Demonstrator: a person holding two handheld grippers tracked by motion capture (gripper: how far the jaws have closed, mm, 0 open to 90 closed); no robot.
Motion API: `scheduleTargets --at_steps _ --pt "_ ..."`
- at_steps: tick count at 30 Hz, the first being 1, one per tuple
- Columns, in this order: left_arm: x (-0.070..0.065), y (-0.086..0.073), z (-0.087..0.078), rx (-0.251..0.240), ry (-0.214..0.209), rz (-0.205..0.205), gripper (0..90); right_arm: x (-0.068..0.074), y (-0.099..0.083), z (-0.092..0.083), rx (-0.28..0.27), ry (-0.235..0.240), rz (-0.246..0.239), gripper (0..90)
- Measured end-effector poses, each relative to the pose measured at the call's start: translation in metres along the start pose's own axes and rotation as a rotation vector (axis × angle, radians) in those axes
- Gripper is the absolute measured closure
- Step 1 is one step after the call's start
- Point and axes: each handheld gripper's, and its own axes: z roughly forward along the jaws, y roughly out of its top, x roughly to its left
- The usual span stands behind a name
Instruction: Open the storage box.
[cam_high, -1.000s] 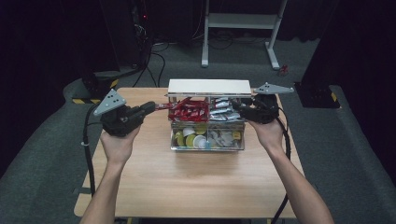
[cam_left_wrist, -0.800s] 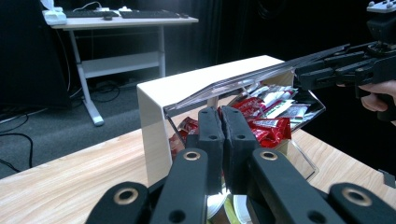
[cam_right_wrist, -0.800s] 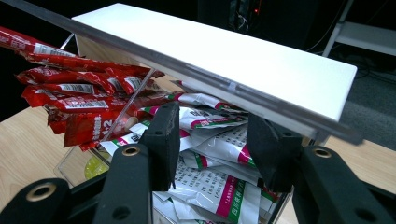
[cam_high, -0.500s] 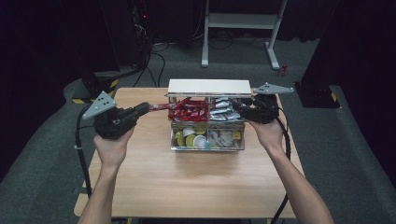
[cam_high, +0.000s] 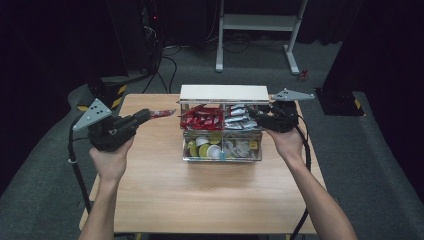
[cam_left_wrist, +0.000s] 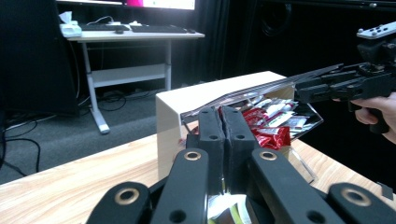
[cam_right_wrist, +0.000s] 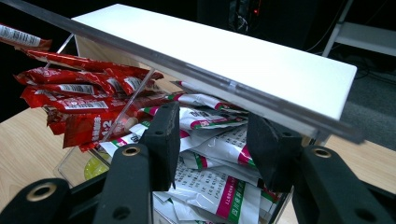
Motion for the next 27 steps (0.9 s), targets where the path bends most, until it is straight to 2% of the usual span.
scheduleTargets --at_steps 9,13,17,22,27 --pt "0.008 -0.004 -0.009 -0.013 0.02 -0.013 88.4 0.001 0.0 0.0 0.004 -0.006 -0.001 54.6" --pt "0.013 -0.006 -0.014 -0.008 0.042 -0.013 88.4 0.001 0.0 0.0 0.007 -0.006 -0.001 54.5" --pt "0.021 -0.012 -0.017 -0.01 0.069 -0.031 88.5 0.001 0.0 0.0 0.007 -0.007 0.0 54.5" --pt "0.028 -0.019 -0.015 0.019 0.106 -0.025 88.4 0.001 0.001 0.0 0.01 -0.008 -0.003 54.4" --pt "0.036 -0.03 -0.01 0.029 0.113 -0.051 88.5 0.001 0.001 -0.001 0.011 -0.01 -0.004 54.5"
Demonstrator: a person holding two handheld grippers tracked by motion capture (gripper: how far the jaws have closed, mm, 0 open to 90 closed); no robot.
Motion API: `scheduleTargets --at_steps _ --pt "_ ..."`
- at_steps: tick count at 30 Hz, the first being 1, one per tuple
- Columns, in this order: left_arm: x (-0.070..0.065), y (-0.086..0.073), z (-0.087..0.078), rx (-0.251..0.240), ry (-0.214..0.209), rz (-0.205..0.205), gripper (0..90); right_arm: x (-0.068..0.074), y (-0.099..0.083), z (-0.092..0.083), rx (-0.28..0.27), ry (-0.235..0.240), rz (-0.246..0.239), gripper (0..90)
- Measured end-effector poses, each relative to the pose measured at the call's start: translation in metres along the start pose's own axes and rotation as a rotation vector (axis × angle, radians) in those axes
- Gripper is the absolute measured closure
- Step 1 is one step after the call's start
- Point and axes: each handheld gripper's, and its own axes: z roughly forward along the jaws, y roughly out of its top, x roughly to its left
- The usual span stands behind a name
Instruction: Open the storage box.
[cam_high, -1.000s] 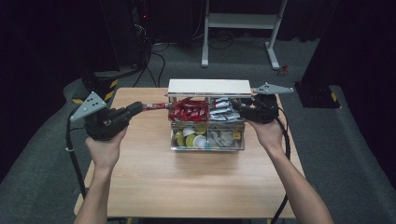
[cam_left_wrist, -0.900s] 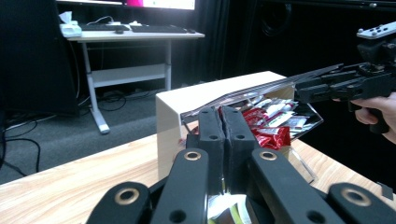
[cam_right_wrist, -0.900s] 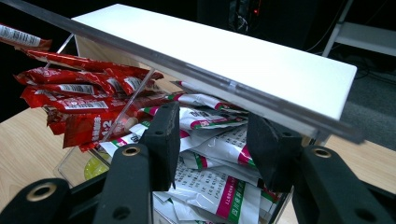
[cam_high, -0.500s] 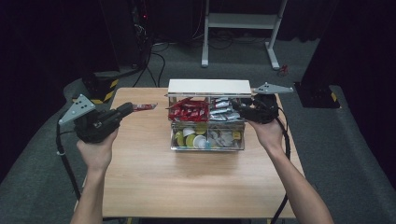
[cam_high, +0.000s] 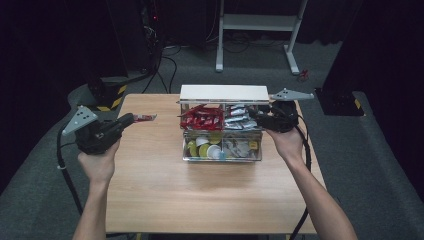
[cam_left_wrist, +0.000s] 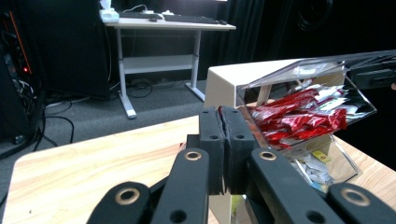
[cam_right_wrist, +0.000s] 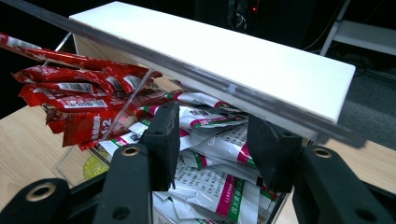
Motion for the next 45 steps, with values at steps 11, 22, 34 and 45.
scheduleTargets --at_steps 11,22,34,45 --pt "0.002 -0.015 0.016 0.037 0.006 0.003 88.4 0.001 0.0 0.0 0.002 -0.004 -0.002 54.4" --pt "-0.001 -0.031 0.035 0.088 0.008 0.022 88.4 0.001 0.0 -0.001 0.006 -0.003 0.0 54.2" --pt "-0.002 -0.047 0.052 0.126 0.017 0.027 88.4 0.001 -0.003 0.0 -0.001 0.003 0.006 54.3" --pt "0.0 -0.068 0.072 0.17 0.029 0.024 88.4 0.0 -0.005 -0.001 -0.001 -0.003 0.004 54.6"
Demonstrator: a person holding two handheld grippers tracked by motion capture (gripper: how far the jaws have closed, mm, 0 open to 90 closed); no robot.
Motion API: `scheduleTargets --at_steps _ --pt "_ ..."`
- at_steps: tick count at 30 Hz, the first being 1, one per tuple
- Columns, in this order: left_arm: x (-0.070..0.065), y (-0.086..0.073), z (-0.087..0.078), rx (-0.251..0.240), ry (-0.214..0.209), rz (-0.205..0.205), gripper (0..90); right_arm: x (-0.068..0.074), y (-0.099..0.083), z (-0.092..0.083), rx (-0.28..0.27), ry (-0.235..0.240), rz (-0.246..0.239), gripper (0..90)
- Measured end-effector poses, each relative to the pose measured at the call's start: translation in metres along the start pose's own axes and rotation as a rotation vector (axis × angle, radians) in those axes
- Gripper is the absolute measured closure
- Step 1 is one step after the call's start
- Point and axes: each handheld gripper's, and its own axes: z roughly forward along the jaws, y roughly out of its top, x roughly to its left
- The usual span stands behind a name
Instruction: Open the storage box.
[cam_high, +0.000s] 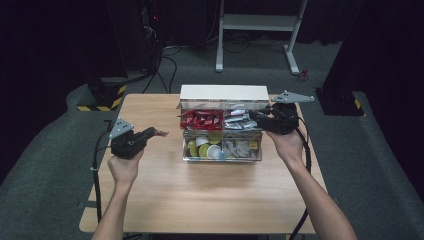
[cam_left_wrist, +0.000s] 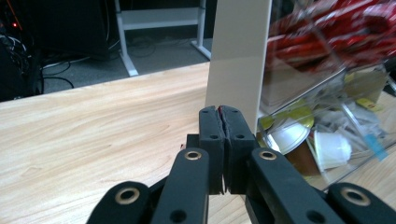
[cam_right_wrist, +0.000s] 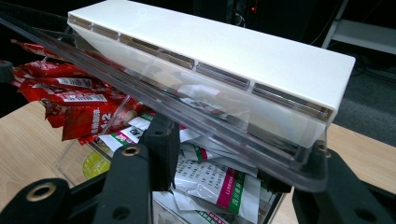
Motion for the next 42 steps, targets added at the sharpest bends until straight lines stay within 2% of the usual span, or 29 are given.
scheduleTargets --at_steps 11,15,24,32,38,42 --pt "0.0 -0.021 0.025 0.027 0.018 -0.016 88.3 0.0 0.0 0.0 0.001 0.003 0.003 54.6" --pt "-0.001 -0.026 0.03 0.034 0.026 -0.002 88.2 0.0 0.001 0.0 0.003 0.004 0.004 54.5" --pt "0.001 -0.039 0.04 0.05 0.031 -0.023 87.8 0.0 0.0 0.0 0.002 0.004 0.002 54.5" --pt "-0.002 -0.049 0.042 0.102 0.027 -0.019 85.9 0.0 0.001 -0.001 0.003 0.004 0.005 54.5" --pt "-0.001 -0.062 0.044 0.144 0.034 -0.056 85.2 0.0 0.0 0.0 0.001 0.002 0.002 54.5" --pt "-0.003 -0.07 0.047 0.174 0.031 -0.063 84.7 0.0 0.0 0.0 0.001 0.001 0.002 54.5"
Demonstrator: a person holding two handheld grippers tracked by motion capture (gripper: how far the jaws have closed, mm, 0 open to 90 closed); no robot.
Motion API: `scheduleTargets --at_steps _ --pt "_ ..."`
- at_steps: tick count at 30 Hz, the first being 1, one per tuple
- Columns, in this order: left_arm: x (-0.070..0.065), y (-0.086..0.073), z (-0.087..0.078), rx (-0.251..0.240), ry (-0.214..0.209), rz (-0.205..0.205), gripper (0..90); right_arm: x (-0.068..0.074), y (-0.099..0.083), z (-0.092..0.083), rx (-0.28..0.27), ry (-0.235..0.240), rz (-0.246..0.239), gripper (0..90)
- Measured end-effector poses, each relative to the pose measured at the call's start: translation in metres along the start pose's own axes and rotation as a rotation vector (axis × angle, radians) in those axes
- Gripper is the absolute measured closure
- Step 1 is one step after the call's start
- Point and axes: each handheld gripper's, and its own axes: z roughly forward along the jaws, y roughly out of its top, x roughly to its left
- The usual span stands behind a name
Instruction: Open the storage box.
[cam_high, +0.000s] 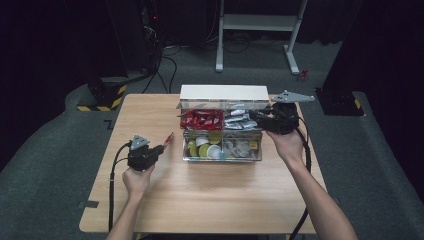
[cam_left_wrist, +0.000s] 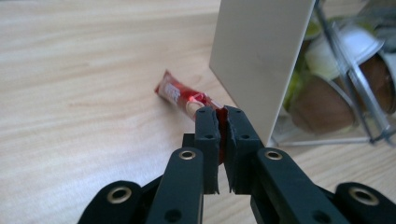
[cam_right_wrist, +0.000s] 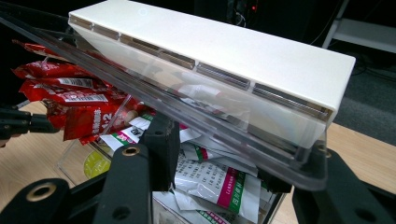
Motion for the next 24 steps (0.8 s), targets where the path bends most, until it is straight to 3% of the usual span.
scheduleTargets --at_steps 9,13,24 --pt "-0.004 -0.017 0.013 0.068 -0.007 -0.018 84.3 0.0 0.0 0.0 0.003 0.0 0.005 54.5" --pt "-0.005 -0.022 0.016 0.079 -0.013 -0.034 84.4 0.0 0.0 0.0 0.003 0.0 0.004 54.5" --pt "-0.008 -0.024 0.02 0.101 -0.024 -0.02 81.9 0.0 0.001 0.0 0.004 0.004 0.01 54.5"
